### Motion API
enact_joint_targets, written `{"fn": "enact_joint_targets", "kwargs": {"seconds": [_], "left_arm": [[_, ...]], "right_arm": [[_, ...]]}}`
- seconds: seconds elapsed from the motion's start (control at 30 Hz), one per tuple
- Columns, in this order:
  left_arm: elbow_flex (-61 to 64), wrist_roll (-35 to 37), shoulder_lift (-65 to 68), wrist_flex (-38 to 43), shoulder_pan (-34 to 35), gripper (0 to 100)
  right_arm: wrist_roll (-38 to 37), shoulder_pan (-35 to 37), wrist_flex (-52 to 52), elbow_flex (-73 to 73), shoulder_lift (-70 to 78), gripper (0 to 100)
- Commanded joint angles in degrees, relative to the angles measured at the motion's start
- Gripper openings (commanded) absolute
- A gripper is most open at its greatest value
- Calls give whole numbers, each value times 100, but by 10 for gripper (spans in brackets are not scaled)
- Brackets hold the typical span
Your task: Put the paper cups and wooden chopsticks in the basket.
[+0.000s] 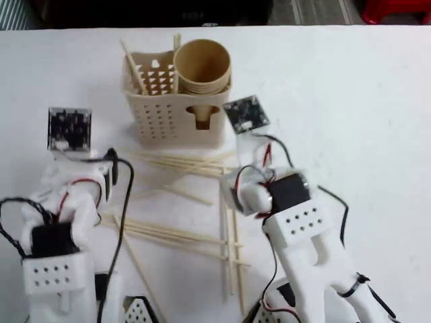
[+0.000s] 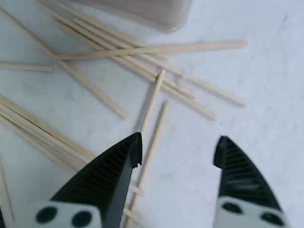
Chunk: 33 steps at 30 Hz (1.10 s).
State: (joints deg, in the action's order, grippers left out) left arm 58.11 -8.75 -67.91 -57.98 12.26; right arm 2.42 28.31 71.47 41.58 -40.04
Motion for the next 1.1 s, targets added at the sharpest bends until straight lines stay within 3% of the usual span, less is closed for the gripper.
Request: {"fn": "enact_joint_targets", "kwargs": {"seconds": [0.0,0.17,0.5,0.77,0.87,1.07], "left_arm": [[721,9,-927,422,84,172],[1292,9,-1710,484,75,173],[1626,9,-2193,448,66,173],[1635,9,-2193,440,75,173],[1635,9,-2193,440,75,173],[1644,9,-2193,440,75,173]], "right_arm": [[167,374,-629,668,-119,358],[176,646,-1771,1521,-110,358],[677,637,-1824,695,1956,358],[615,611,-1824,26,3688,353],[536,426,-1859,-114,3908,290],[-404,-57,-1877,-246,3987,116]]}}
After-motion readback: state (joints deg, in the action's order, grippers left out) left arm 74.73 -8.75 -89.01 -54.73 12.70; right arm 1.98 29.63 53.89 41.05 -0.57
